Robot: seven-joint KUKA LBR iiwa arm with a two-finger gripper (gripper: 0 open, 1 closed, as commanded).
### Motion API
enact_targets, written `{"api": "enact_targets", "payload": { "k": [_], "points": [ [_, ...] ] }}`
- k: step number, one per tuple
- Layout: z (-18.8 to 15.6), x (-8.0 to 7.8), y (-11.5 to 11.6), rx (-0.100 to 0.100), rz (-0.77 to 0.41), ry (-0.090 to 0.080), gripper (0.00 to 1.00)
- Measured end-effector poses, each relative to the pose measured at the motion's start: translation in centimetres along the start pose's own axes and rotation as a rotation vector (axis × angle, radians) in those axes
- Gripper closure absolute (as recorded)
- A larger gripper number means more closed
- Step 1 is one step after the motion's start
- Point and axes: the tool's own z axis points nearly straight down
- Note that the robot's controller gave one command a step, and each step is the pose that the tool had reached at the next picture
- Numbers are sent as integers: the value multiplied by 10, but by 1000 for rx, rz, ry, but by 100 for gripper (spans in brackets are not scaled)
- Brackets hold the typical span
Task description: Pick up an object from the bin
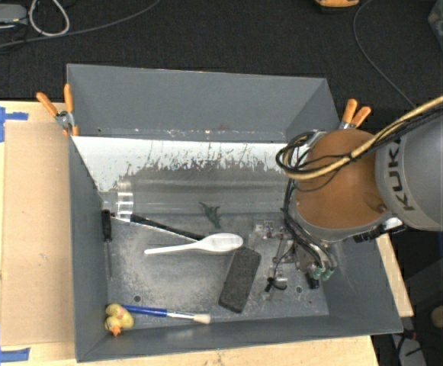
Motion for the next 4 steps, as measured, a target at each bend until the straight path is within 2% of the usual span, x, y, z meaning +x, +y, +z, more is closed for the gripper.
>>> {"api": "enact_targets", "payload": {
  "k": [1, 2, 3, 4],
  "points": [
    [-4, -2, 0, 0, 0, -8, 0],
    [54, -13, 10, 1, -271, -11, 0],
    [73, -3, 14, 0, -392, -3, 0],
    [71, -6, 14, 0, -387, -4, 0]
  ]
}}
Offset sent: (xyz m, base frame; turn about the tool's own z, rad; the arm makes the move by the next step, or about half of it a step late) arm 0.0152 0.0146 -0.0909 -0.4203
